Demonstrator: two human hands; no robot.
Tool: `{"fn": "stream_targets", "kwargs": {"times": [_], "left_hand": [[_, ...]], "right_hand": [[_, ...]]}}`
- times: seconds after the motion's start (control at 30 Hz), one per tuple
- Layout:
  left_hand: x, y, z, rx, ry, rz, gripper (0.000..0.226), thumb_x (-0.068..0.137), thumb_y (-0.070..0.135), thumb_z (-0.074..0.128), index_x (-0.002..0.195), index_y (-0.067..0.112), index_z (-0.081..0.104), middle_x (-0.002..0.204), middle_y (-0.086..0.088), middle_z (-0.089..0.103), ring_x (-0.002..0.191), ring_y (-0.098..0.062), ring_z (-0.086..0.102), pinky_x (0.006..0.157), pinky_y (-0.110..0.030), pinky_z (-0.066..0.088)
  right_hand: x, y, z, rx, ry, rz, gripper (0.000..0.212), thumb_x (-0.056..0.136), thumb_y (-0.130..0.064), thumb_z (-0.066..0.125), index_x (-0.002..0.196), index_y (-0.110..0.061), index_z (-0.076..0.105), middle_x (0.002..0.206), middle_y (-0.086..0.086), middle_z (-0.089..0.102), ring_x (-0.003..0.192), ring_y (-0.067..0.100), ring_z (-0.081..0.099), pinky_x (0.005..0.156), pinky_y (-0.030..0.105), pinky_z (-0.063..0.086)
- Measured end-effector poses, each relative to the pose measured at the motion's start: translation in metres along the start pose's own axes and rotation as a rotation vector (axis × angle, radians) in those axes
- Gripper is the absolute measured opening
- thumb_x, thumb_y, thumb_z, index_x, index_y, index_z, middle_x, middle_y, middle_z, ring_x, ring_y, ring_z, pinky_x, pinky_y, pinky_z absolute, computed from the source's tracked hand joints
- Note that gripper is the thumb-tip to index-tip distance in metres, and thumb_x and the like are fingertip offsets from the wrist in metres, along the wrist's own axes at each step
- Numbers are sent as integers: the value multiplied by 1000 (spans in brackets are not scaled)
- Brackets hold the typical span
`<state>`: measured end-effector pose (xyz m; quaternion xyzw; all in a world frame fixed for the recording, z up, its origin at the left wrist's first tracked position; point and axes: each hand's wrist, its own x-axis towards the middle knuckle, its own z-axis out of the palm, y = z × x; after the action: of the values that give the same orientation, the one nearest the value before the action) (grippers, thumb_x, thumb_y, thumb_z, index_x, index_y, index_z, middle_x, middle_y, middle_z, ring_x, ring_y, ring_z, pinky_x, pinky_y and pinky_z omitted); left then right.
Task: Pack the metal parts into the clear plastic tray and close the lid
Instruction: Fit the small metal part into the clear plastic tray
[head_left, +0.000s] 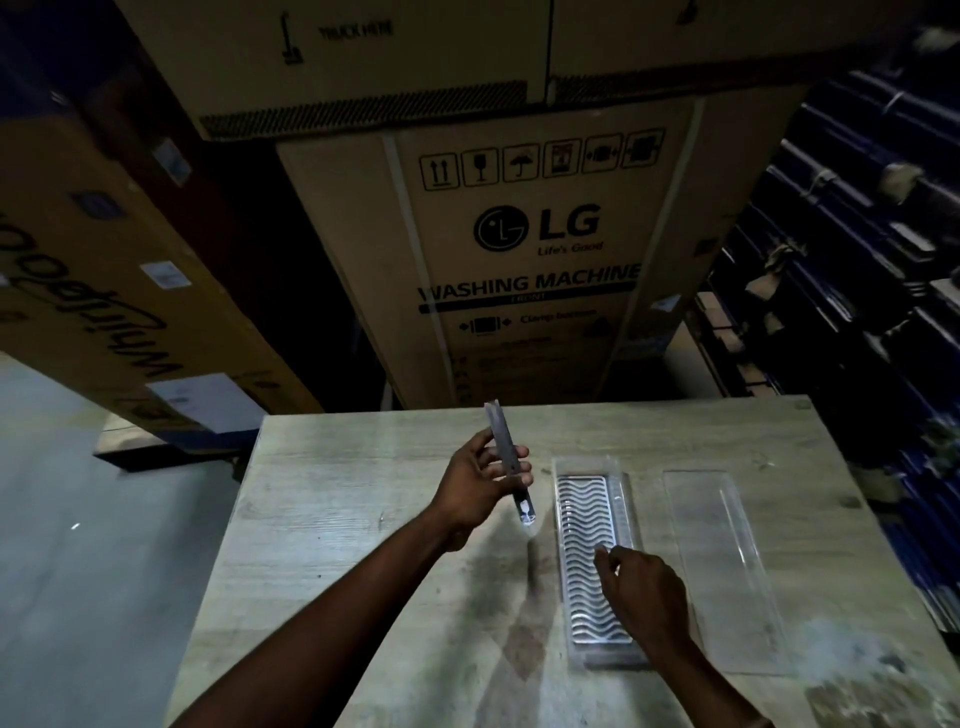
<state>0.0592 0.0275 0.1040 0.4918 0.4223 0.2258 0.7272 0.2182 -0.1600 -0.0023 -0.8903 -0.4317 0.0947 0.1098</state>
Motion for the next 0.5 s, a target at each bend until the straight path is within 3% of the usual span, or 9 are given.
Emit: {"fn": "stream_targets", "kwargs": {"times": [0.07, 0.17, 0.23, 0.37, 0.5], "left_hand": [[-4, 2, 1, 23, 5, -40, 56, 77, -13, 76, 128, 7, 61, 122, -21, 70, 101, -24, 72, 85, -30, 61], [-11, 5, 3, 86, -19, -67, 32, 85, -5, 72, 116, -1, 70, 118, -25, 72, 112, -38, 69, 91, -32, 58], [-21, 11, 4, 67, -76, -92, 25, 92, 3, 67, 117, 0, 69, 118, -24, 72, 113, -37, 69, 92, -37, 60], [-39, 26, 10, 77, -180, -134, 23, 99, 23, 60, 119, 12, 60, 121, -16, 72, 96, -32, 71, 91, -55, 57], [-49, 38, 17, 125, -215, -100, 21, 101, 22, 58, 121, 17, 57, 121, -17, 72, 93, -32, 70, 93, -60, 54]], "right_hand": [[0, 0, -4, 6, 12, -10, 41, 85, -45, 53, 55, -19, 63, 52, 6, 66, 49, 26, 64, 46, 26, 40], [0, -1, -10, 26, 44, -31, 40, 84, -44, 54, 53, -20, 63, 48, 6, 64, 43, 23, 62, 44, 22, 32], [-1, 0, -12, 48, 57, -39, 41, 85, -44, 54, 53, -20, 63, 47, 5, 63, 43, 21, 60, 45, 21, 30], [-4, 4, -15, 75, 52, -40, 41, 88, -43, 58, 55, -19, 62, 49, 5, 63, 45, 20, 60, 44, 23, 33], [-7, 4, -21, 93, 51, -45, 37, 89, -43, 58, 62, -20, 66, 57, 5, 68, 52, 22, 64, 48, 25, 38]]}}
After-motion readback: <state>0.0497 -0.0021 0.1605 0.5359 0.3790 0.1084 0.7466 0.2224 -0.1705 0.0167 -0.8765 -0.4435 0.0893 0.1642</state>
